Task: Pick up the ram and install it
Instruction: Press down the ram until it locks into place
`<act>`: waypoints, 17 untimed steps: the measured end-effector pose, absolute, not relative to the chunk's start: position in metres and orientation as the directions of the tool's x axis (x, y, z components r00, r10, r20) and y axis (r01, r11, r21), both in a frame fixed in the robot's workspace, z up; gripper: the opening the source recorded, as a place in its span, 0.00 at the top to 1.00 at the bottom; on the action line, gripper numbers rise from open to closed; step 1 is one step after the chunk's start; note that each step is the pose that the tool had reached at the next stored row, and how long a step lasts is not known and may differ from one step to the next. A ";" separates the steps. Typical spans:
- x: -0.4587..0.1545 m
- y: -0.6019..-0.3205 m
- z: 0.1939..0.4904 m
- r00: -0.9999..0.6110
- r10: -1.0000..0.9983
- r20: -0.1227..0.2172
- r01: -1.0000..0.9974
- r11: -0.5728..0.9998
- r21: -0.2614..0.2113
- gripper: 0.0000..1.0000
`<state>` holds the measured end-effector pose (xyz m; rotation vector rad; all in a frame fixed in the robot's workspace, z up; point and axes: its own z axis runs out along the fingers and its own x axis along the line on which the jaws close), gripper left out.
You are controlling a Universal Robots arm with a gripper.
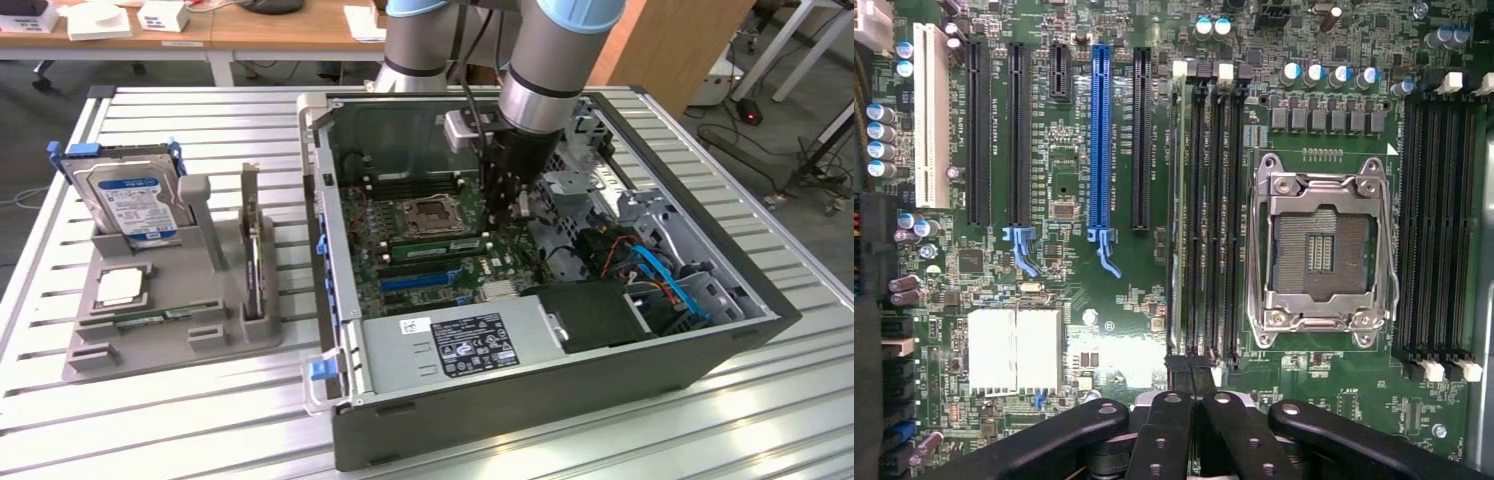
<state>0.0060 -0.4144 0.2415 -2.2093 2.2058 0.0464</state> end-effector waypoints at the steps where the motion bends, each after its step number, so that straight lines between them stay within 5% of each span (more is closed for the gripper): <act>1: 0.006 -0.414 0.242 0.001 -0.999 -0.035 -1.000 -0.002 0.007 0.91; 17: 0.006 -0.414 0.232 0.001 -0.999 -0.035 -1.000 -0.002 0.007 0.91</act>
